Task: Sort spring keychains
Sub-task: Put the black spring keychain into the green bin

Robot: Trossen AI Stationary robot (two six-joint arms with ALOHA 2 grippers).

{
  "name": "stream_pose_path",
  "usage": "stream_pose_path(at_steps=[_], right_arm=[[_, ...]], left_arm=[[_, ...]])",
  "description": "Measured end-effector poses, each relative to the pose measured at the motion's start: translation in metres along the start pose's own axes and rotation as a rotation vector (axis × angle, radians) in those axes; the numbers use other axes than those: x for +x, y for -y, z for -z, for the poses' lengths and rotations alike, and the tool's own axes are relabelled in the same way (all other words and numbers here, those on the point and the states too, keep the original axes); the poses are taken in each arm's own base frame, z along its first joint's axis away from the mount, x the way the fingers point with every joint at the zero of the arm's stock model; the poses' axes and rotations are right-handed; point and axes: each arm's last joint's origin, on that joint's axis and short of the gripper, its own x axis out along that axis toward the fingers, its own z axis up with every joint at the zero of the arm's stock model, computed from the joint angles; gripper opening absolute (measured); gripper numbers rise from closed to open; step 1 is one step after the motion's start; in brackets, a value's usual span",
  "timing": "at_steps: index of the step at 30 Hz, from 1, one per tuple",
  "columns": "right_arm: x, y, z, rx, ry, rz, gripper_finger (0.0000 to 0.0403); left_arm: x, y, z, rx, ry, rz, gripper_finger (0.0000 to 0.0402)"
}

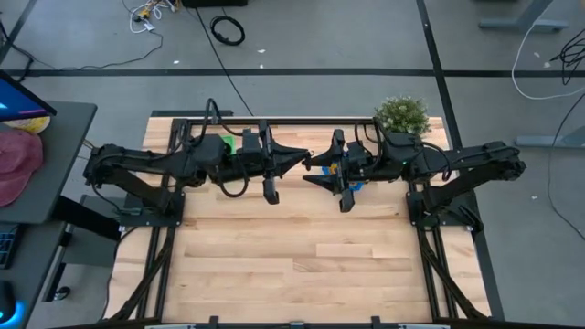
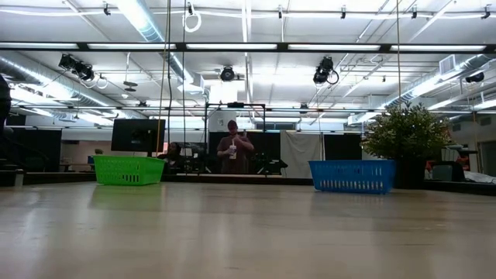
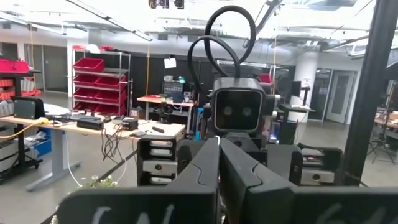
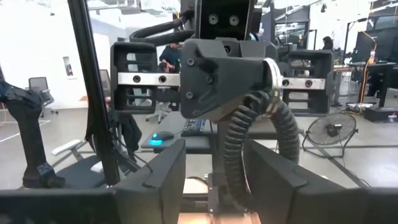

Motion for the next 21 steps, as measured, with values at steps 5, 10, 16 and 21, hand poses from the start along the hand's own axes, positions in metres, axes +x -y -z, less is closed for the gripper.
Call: stream_pose_path(at_steps=[5,10,16,21], right_arm=[[0.0021,0.0009,0.0009,0.0,0.004,0.003,0.0156],[0.002,0.0009,0.0008,0.0,0.005,0.003,0.0115],[0.002,0.0008,0.0008,0.0,0.005,0.0,0.0054],[0.002,0.0008,0.0009,-0.001,0.005,0.0,0.0026]], left_arm=[[0.0,-0.0003,0.0006,0.001,-0.006,-0.007,0.0006],[0.0,-0.0002,0.0006,0.001,-0.006,-0.007,0.0006],[0.0,-0.0005,0.0014,0.004,-0.014,-0.011,0.0006],[0.0,-0.0006,0.0024,0.007,-0.024,-0.014,0.0007]])
